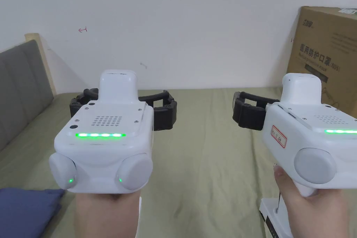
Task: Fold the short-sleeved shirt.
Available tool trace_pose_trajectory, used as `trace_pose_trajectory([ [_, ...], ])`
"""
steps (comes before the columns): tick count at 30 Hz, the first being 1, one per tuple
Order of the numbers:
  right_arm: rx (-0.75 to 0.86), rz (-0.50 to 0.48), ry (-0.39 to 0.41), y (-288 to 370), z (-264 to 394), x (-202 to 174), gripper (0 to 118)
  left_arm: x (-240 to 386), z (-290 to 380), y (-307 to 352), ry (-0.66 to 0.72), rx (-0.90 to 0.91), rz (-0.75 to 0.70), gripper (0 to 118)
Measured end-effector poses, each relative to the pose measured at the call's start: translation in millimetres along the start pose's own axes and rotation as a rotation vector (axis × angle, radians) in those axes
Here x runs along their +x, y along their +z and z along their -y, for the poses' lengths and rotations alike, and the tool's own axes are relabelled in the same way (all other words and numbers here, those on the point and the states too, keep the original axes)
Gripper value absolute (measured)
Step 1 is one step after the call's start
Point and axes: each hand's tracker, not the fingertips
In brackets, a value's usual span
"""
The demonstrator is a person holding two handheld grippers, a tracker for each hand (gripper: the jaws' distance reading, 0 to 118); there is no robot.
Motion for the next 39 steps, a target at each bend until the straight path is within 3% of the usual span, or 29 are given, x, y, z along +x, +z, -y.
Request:
trace_pose_trajectory([
  [39,-0.061,0.006,0.029,-5.0,13.9,-6.0,110,-4.8,10.0,-8.4,0.089,-0.059,0.062,117],
])
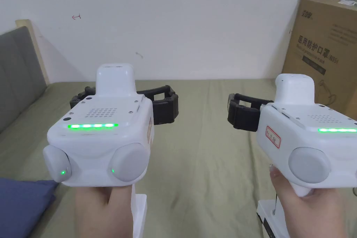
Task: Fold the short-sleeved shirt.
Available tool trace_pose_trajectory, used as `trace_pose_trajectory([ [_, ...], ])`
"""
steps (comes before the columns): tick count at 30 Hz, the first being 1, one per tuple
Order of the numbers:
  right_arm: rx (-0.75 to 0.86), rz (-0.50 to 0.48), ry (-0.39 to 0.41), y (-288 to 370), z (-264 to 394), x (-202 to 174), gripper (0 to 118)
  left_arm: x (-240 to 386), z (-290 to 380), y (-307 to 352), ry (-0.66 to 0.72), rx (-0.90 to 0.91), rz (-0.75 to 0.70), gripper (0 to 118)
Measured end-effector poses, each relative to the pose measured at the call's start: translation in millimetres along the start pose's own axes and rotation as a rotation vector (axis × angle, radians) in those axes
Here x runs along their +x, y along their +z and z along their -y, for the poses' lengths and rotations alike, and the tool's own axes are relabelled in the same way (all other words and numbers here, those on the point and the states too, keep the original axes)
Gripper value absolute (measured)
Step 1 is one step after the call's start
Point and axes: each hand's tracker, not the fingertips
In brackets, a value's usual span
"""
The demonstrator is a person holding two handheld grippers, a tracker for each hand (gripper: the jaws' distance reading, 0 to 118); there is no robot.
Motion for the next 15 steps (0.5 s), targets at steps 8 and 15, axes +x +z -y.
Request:
trace_pose_trajectory([
  [8,0.012,0.011,0.002,2.0,-0.8,-1.3,110,-0.8,-0.7,-1.0,-0.002,-0.003,0.001,117],
  [15,0.002,0.015,0.016,0.5,-1.0,-3.4,110,-2.1,1.9,-2.1,0.009,-0.010,0.022,117],
])
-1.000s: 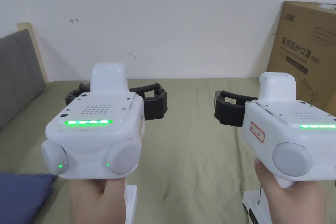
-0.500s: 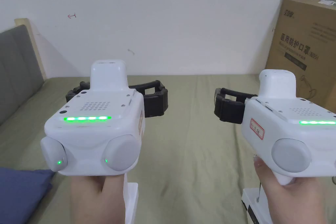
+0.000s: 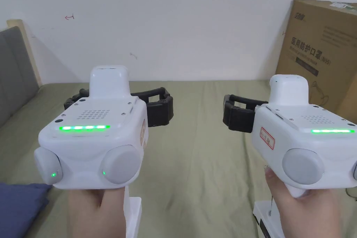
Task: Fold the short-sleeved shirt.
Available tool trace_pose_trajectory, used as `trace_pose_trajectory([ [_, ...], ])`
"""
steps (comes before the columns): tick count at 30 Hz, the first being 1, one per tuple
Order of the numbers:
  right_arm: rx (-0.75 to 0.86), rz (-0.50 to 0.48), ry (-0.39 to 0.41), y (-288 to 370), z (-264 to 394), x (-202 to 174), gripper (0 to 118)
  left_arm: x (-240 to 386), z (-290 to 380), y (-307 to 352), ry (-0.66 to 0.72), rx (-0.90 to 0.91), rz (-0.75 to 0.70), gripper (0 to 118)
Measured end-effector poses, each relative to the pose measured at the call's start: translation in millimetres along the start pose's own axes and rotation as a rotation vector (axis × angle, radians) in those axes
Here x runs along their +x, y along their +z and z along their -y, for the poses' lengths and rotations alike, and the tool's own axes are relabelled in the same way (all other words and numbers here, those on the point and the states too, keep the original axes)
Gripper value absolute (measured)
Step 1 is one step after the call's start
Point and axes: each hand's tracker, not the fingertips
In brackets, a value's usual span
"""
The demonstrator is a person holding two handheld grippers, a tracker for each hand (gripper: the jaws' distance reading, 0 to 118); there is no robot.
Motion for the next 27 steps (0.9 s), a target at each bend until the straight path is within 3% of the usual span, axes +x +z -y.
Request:
trace_pose_trajectory([
  [27,-0.033,-0.016,-0.004,-10.2,2.3,-7.8,110,-3.5,6.7,-12.8,0.013,-0.043,-0.009,117],
])
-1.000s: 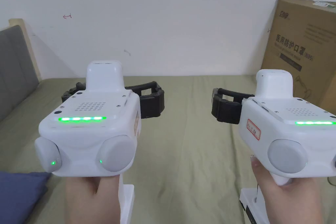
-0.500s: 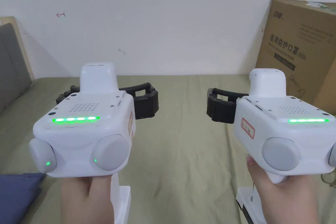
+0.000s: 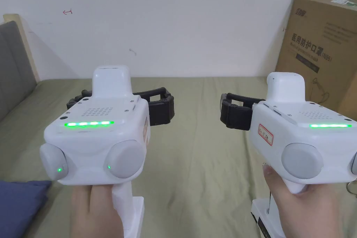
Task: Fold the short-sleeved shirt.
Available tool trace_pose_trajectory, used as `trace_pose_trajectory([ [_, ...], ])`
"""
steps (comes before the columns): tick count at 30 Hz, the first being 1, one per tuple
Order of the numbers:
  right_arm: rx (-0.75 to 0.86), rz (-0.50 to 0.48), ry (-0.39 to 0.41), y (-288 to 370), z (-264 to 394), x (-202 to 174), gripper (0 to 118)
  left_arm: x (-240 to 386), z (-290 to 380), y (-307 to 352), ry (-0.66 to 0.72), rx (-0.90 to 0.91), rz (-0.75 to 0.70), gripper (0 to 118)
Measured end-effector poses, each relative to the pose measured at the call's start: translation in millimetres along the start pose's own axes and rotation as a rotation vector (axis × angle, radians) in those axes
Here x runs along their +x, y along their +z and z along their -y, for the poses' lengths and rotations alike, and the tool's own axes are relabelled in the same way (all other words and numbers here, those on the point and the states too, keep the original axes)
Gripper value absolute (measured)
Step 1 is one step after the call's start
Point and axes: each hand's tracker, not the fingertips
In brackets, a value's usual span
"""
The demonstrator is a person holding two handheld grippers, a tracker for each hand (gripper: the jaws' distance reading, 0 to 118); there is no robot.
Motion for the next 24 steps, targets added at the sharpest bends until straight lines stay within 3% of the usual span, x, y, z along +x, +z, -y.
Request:
trace_pose_trajectory([
  [4,-0.009,0.002,-0.017,-2.0,1.4,1.1,110,3.0,3.6,-2.2,-0.039,-0.012,-0.003,117],
  [8,-0.012,0.002,-0.027,-3.3,2.0,1.7,110,3.1,6.2,-1.9,0.002,-0.018,0.053,117],
  [24,-0.010,0.003,-0.020,-0.5,2.2,0.7,110,1.8,3.8,-0.2,0.013,-0.026,0.042,117],
])
